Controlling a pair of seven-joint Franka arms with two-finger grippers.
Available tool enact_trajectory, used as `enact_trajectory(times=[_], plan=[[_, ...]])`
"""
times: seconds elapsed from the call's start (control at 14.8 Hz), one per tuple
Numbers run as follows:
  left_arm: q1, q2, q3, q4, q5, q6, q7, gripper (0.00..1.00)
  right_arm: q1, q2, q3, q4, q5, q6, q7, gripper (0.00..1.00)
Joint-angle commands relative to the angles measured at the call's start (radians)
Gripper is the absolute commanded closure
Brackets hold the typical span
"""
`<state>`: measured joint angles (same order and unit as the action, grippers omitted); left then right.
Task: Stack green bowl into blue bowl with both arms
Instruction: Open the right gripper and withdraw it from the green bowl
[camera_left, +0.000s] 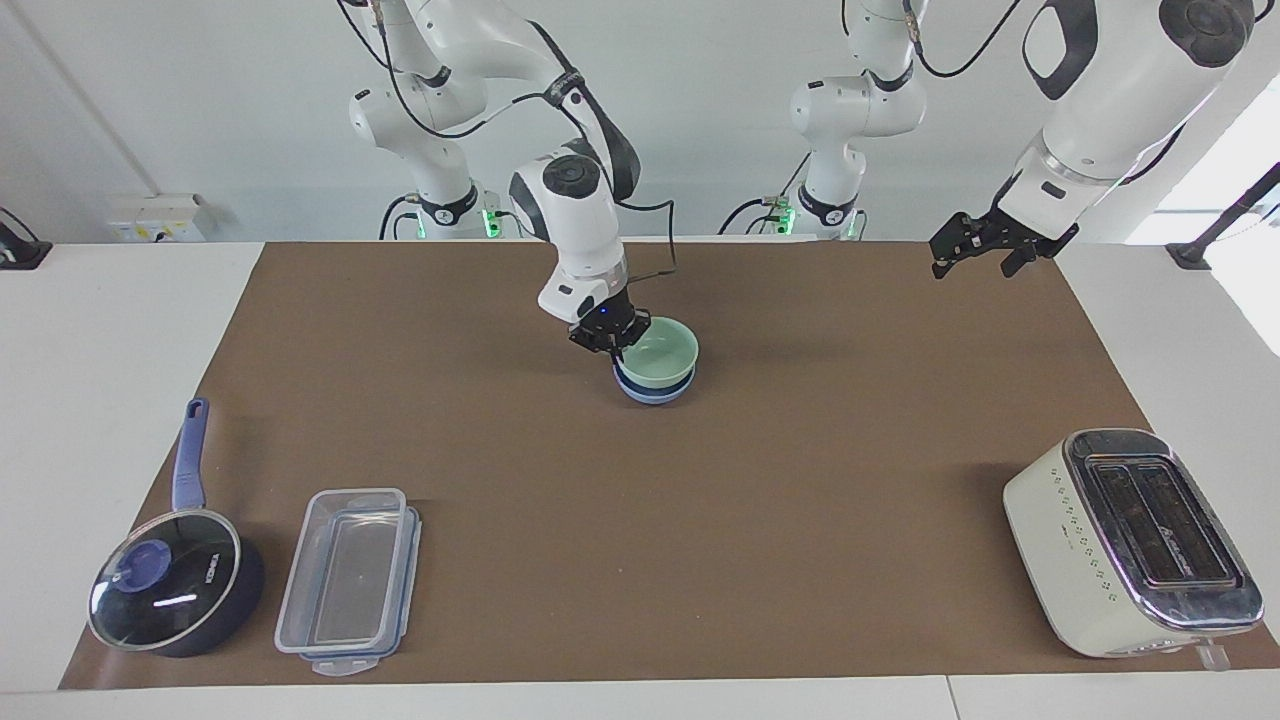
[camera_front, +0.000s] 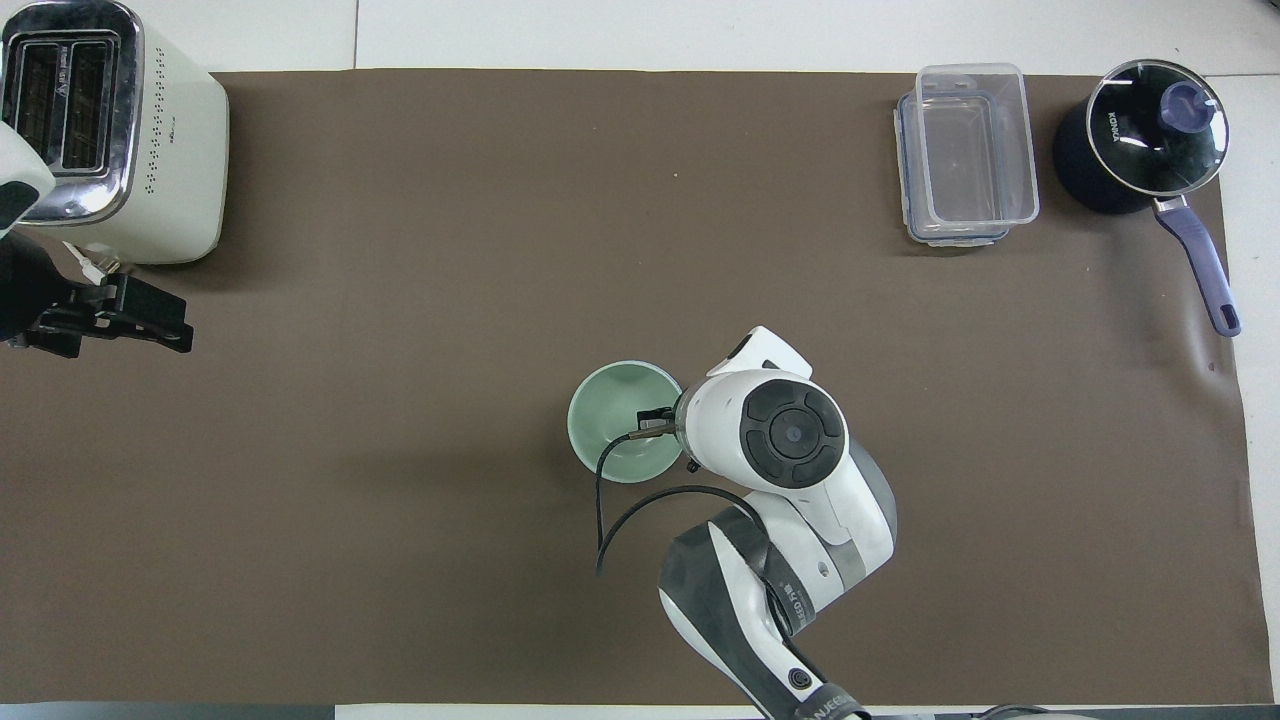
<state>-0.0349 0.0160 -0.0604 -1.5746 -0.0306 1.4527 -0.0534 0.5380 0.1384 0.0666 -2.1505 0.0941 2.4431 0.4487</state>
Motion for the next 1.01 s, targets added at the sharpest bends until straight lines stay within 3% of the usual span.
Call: enact_trajectory(times=[0.0, 0.07, 0.13, 0.2, 0.54, 0.94], plan=[[0.001, 0.004, -0.001, 0.007, 0.017, 0.001, -0.003, 0.0, -0.007, -0.013, 0.004, -0.019, -0.016, 0.03, 0.008, 1.0], [0.001, 0.004, -0.001, 0.007, 0.017, 0.001, -0.003, 0.0, -0.007, -0.01, 0.004, -0.011, -0.016, 0.03, 0.007, 0.95], [0.001, 0.004, -0.001, 0.007, 0.017, 0.001, -0.003, 0.0, -0.009, -0.011, 0.004, -0.002, -0.016, 0.027, 0.005, 0.36], [0.001, 0.004, -0.001, 0.007, 0.017, 0.001, -0.003, 0.0, -0.01, -0.016, 0.002, 0.003, -0.016, 0.022, 0.001, 0.0], [0.001, 0.004, -0.001, 0.007, 0.017, 0.001, -0.003, 0.0, -0.099, -0.13, 0.002, 0.001, -0.016, -0.084, -0.01, 0.0], [0.001, 0.006, -0.001, 0.007, 0.017, 0.001, -0.003, 0.0, -0.364, -0.263, 0.002, 0.003, -0.016, -0.315, -0.223, 0.0]])
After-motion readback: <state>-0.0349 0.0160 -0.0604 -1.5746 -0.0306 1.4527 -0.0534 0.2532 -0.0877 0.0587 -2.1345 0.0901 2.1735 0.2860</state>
